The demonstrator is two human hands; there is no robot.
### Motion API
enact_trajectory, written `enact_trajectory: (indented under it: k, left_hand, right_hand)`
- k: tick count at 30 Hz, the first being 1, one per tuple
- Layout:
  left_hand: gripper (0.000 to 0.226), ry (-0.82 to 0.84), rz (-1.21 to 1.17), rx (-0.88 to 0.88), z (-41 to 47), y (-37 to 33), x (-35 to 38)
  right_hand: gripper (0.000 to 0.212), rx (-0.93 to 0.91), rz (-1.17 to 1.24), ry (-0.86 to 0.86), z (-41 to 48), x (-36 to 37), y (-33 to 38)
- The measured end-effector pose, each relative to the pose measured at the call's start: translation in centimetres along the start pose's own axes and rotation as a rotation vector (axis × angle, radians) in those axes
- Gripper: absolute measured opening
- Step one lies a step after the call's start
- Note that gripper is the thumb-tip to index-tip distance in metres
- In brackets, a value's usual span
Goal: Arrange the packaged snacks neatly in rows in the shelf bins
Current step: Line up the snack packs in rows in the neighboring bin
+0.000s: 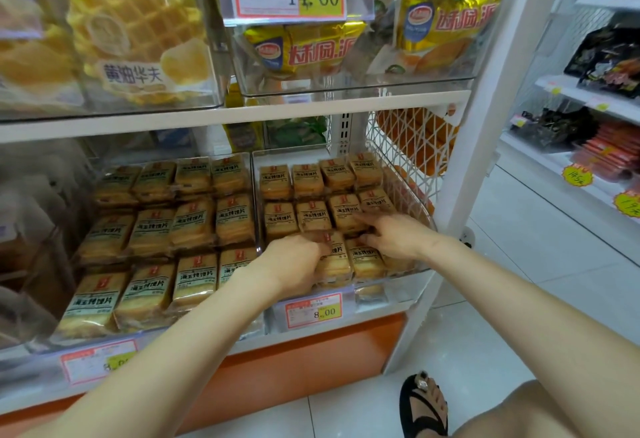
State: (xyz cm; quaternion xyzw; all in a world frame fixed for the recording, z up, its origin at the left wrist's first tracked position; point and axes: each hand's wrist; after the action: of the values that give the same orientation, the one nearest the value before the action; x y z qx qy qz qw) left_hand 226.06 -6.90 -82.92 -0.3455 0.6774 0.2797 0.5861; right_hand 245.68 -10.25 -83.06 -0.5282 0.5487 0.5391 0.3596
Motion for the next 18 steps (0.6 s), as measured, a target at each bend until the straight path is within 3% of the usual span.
enact_trajectory:
  k: [3, 5, 8, 10, 13, 18]
  left_hand:
    - [0.04, 0.017, -0.013, -0.001, -0.1, 0.0, -0.5]
    - [0.044, 0.031, -0.134, -0.007, 0.2, 0.4, -1.3]
    - [0.052, -0.118, -0.33, -0.097, 1.8, 1.0, -2.5]
    - [0.059, -0.173, -0.309, -0.194, 3.8, 1.5, -2.9]
    - [0.072, -0.108, -0.252, -0.243, 7.1, 2.4, -3.0]
    - [0.067, -0.06, -0.107, -0.241, 11.3, 4.2, -2.4]
  right_hand:
    - [0.053, 0.006, 0.0, -0.011, -0.2, -0.4, 0.1]
    - [0.047, 0.008, 0.108, -0.162, 0.0, -0.7, 0.2]
    - [0.048, -0.011, 0.234, -0.403, 1.9, -1.5, -0.5]
    - [0.053, -0.032, 0.176, -0.412, 3.8, -1.9, -1.1]
    - [0.06, -0.019, 0.126, -0.31, 5.8, -1.7, -1.7]
    - [0.055, -0.097, 0.07, -0.364, 8.0, -1.7, -2.4]
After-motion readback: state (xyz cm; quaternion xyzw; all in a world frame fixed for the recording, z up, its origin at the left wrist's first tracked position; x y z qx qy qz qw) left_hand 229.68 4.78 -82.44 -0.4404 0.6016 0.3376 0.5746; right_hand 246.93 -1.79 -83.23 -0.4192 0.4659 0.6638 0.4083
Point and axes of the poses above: each hand's wrist, its own z-axis towards the middle knuckle, its own x-axis out of the palm, y = z × x, and after that the axes turned 13 degrees about -x, right-handed
